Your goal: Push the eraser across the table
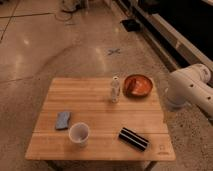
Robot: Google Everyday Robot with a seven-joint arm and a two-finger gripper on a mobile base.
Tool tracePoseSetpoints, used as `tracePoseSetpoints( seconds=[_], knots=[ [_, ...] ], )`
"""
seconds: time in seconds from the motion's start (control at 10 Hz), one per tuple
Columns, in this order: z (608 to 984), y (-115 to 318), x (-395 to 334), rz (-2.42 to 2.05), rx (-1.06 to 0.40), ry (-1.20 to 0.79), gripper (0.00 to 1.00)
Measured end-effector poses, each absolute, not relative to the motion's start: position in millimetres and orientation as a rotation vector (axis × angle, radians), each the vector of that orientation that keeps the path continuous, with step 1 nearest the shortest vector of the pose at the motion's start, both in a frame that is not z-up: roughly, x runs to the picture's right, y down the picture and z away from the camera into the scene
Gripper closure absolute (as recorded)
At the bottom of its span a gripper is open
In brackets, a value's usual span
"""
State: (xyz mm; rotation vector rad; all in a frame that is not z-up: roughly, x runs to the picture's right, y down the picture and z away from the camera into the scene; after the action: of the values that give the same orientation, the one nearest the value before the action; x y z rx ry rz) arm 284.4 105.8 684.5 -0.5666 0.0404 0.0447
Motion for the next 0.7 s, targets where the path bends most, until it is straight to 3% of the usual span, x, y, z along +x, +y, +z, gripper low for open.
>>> tracePoseSetpoints(
  seconds=[0.7],
  knots=[
    [691.7,108.0,289.6,0.045,-0.563,0.047,0.35]
  ],
)
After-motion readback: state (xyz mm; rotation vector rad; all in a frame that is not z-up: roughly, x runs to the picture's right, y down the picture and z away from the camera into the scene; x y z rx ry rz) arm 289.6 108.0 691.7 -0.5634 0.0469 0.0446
